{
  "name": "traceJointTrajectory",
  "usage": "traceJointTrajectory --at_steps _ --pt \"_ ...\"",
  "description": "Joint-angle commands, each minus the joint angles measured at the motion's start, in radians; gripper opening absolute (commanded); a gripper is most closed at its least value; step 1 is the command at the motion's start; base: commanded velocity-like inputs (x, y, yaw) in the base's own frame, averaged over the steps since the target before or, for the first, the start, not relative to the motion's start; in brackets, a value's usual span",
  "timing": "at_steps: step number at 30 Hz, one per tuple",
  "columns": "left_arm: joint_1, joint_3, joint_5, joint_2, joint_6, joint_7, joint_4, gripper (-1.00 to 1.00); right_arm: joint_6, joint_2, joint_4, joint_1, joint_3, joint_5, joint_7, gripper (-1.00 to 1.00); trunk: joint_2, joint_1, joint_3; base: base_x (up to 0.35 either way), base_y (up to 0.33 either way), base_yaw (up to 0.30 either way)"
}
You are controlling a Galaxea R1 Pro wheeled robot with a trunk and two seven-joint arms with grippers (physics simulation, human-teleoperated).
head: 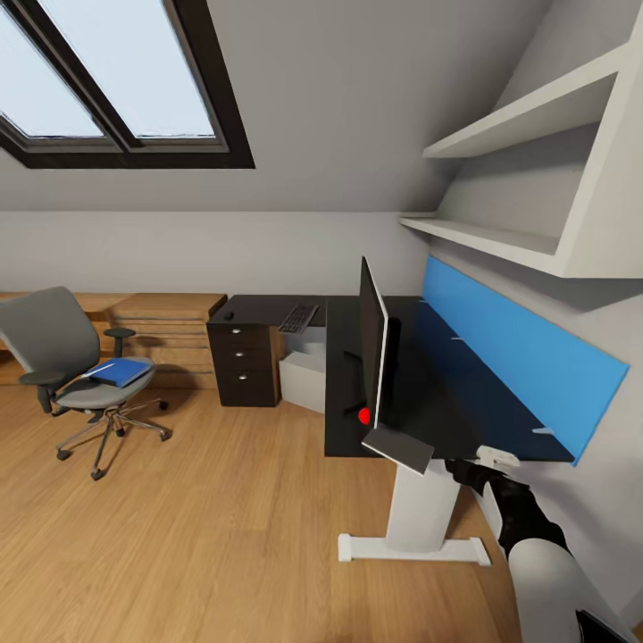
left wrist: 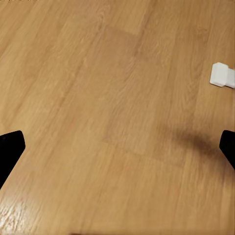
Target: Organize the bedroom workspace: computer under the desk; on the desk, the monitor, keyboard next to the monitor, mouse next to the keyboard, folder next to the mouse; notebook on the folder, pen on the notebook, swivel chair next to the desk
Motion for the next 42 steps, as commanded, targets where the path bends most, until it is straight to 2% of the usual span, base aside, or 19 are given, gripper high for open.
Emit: traceJointTrajectory --at_steps 1,4,7,9,10,14,17,23,34,42 --pt "-0.001 -0.002 0.009 0.0 -0.004 -0.002 0.001 1.0 0.004 0.001 0.002 -0.001 -0.006 0.011 0.009 1.0 -0.001 0.0 -0.001 0.019 0.0 0.0" --pt "-0.001 -0.002 0.01 0.002 -0.005 -0.002 0.001 1.0 0.002 0.002 0.024 -0.001 -0.006 0.005 0.01 1.0 -0.001 0.0 -0.001 0.013 0.0 0.0" --pt "-0.001 0.0 0.011 0.004 -0.007 -0.002 0.001 1.0 -0.007 0.001 0.053 -0.001 -0.007 -0.028 0.01 1.0 -0.001 0.0 -0.001 0.006 0.0 0.0" --pt "-0.001 0.001 0.012 0.007 -0.007 -0.002 0.001 1.0 -0.021 0.001 0.069 -0.001 -0.006 -0.069 0.01 1.0 -0.001 0.0 -0.001 0.004 0.0 0.0" --pt "-0.001 0.002 0.013 0.014 -0.007 -0.002 0.001 1.0 -0.04 0.0 0.079 -0.001 -0.006 -0.117 0.01 1.0 -0.001 0.0 -0.001 0.002 0.0 0.0" --pt "-0.001 0.003 0.014 0.029 -0.008 -0.002 0.001 1.0 -0.074 -0.005 0.094 -0.001 -0.005 -0.214 0.01 1.0 -0.001 0.0 -0.001 0.001 0.0 0.0" --pt "-0.001 0.003 0.014 0.035 -0.008 -0.001 0.001 1.0 -0.083 -0.009 0.1 -0.001 -0.005 -0.255 0.008 1.0 -0.001 0.0 -0.001 0.0 0.0 0.0" --pt "-0.001 0.003 0.014 0.037 -0.007 0.004 0.001 1.0 -0.084 -0.018 0.102 -0.001 -0.005 -0.267 0.008 1.0 -0.001 0.0 -0.001 0.0 0.0 0.0" --pt "-0.001 0.002 0.017 0.023 -0.008 0.011 -0.014 1.0 -0.088 -0.032 0.103 0.0 -0.005 -0.279 0.007 1.0 -0.001 0.0 -0.001 0.0 0.0 0.0" --pt "-0.001 -0.003 0.012 0.007 -0.033 0.001 -0.022 1.0 -0.085 -0.048 0.108 0.002 -0.005 -0.33 0.007 1.0 -0.001 0.0 -0.001 0.0 0.0 0.0"
